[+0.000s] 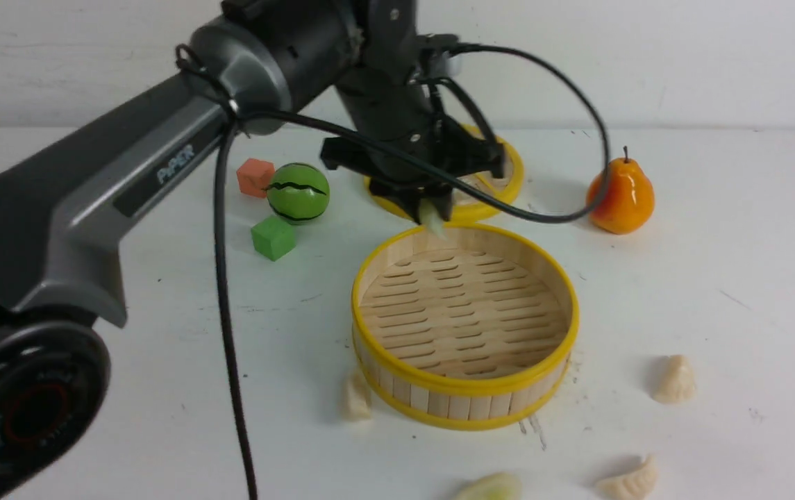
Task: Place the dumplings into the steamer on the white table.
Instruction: 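Place the dumpling into the bamboo steamer basket with the left gripper, then reach for and grasp a dumpling on the table with the left gripper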
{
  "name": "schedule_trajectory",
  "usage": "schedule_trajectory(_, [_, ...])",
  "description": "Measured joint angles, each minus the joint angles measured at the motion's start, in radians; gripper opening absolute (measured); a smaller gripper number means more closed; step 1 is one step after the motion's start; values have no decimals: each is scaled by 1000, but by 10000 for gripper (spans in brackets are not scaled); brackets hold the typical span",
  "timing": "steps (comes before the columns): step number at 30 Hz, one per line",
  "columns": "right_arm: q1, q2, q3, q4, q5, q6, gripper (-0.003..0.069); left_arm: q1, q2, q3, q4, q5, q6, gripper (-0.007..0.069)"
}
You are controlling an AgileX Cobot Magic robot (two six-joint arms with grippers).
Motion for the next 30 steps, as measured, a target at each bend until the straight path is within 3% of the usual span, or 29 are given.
schedule_trajectory(6, [0,-67,0,0,4,3,31,-69,107,-35,27,-70,-19,197])
schedule_trajectory(12, [0,-121,-1,0,6,4,33,-76,197,-35,100,-180,-154,197])
schedule_trajectory(18, [0,-139,-1,-8,10,4,33,-76,245,-35,109,-198,-189,202])
schedule_trajectory(24, [0,-141,-1,-29,12,4,38,-76,264,-36,102,-179,-191,340])
schedule_trajectory(27, [0,-141,-1,-29,11,4,43,-76,251,-97,111,-80,-187,435])
schedule_trajectory(30, [0,-141,-1,-31,-4,4,45,-76,196,-157,116,26,-142,460])
